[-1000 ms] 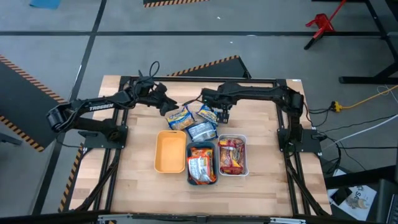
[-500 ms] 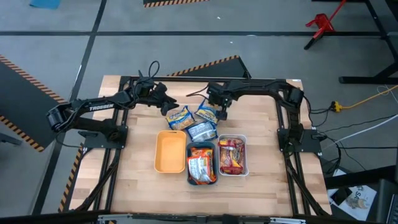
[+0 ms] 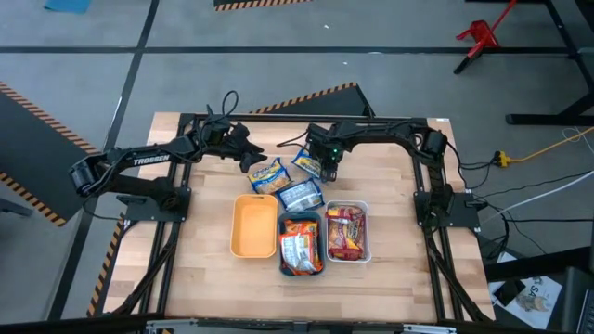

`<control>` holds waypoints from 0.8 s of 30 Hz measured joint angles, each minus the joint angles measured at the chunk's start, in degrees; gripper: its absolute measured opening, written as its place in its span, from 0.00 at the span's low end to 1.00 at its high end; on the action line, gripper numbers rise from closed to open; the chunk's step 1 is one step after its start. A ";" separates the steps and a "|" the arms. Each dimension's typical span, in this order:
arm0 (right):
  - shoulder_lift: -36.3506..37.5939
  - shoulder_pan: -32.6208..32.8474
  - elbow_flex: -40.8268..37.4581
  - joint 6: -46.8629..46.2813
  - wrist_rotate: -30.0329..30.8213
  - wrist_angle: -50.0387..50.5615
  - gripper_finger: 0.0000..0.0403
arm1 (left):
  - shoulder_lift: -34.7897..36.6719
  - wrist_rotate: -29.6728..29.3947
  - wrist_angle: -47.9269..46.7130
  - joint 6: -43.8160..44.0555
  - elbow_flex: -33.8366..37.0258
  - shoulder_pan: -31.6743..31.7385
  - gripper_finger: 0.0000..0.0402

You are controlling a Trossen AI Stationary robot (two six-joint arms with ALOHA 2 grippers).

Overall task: Sort Maruchan noodles
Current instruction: Put the top blue noodle pack into the yellow bin

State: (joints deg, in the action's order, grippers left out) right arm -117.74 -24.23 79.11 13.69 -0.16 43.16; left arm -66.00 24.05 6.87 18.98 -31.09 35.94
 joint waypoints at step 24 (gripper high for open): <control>12.66 13.94 10.19 -8.39 2.51 5.08 0.00 | 0.02 -6.14 -15.45 -1.28 0.00 1.53 0.53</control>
State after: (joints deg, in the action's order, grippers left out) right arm -105.08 -10.30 89.30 5.30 2.35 48.24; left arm -65.98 17.91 -8.57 17.71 -31.09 37.47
